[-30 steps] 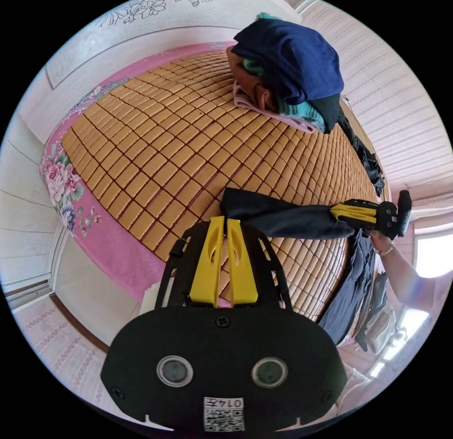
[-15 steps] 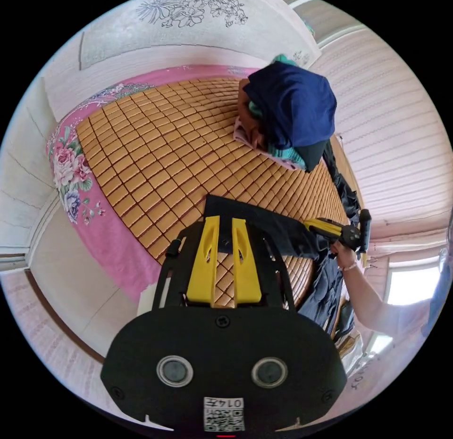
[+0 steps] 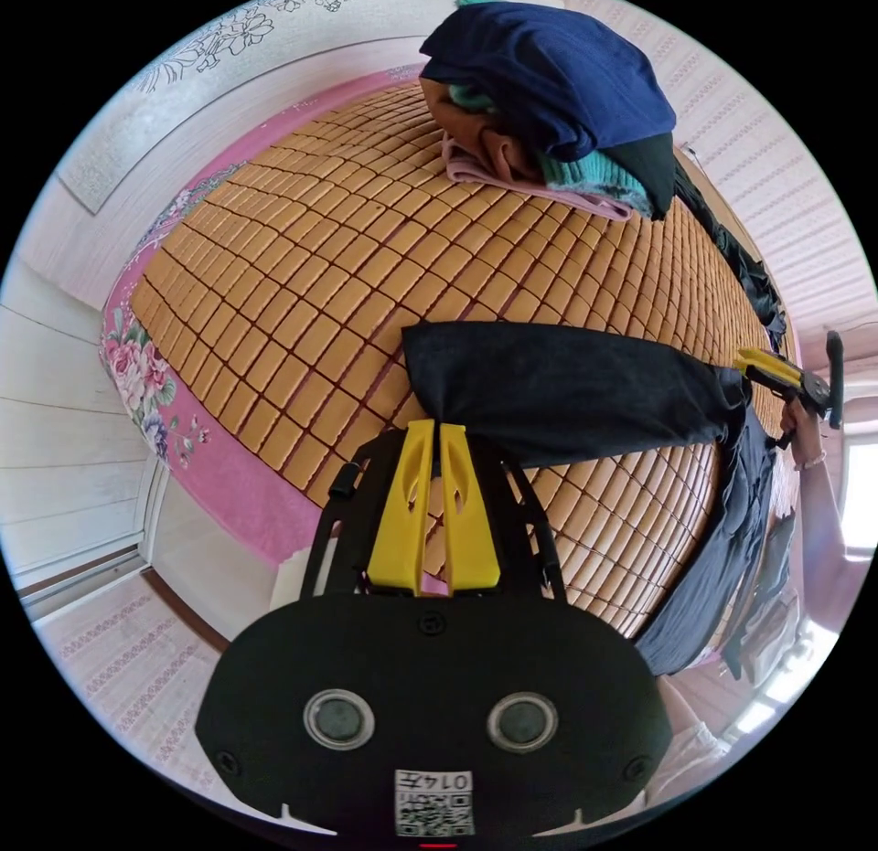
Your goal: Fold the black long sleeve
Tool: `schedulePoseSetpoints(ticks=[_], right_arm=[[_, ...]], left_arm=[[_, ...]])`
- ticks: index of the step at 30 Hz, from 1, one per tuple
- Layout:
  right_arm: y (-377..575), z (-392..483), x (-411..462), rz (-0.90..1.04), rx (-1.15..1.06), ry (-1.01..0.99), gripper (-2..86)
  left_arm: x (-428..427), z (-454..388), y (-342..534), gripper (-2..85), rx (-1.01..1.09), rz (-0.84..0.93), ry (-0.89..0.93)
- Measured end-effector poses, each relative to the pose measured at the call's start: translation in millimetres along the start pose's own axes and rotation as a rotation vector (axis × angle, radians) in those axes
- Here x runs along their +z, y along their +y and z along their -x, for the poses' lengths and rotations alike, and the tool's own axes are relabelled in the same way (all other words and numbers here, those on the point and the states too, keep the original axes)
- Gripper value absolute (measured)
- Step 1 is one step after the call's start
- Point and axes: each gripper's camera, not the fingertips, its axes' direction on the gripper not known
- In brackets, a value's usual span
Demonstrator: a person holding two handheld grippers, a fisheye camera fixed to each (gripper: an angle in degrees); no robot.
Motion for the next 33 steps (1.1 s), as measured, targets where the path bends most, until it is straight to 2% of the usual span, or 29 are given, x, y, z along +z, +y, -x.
schedulePoseSetpoints(ticks=[6,12,17,22,25,29,31,33], right_arm=[[-9.2,1.5,-27.6,-0.016,-0.055,-0.036,0.9],[-44.6,-0.4,-74.4,-0.043,-0.088,-0.041,-0.1],[-60.6,4.7,-101.4,-0.042,-0.111,-0.036,0.3],[-57.5,3.3,-143.3,-0.078,-0.084,-0.035,2.5],[-27.4,-12.7,-200.5,-0.207,0.036,-0.056,5.2],[74.4,-16.0,-298.3,-0.377,0.107,-0.07,8.1],[129.1,-9.1,-329.8,-0.38,0.141,-0.003,8.6],[201.5,-0.2,-351.7,-0.306,0.232,0.049,8.8]], left_arm=[[-2.4,-13.1,-2.1,-1.0,0.001,0.004,-0.001],[-14.1,-33.4,-7.2,-1.0,0.015,-0.063,-0.061],[-3.3,-46.2,-15.8,-1.0,0.013,-0.033,-0.107],[1.5,-40.0,-25.4,-0.4,-0.058,-0.011,-0.009],[-8.2,-40.5,-20.6,2.3,-0.11,0.009,-0.053],[-53.7,-71.3,10.7,3.1,-0.021,-0.133,0.07],[-68.3,-104.4,26.1,3.3,0.085,-0.153,0.101],[-73.8,-144.6,43.0,3.4,0.203,-0.136,0.135]])
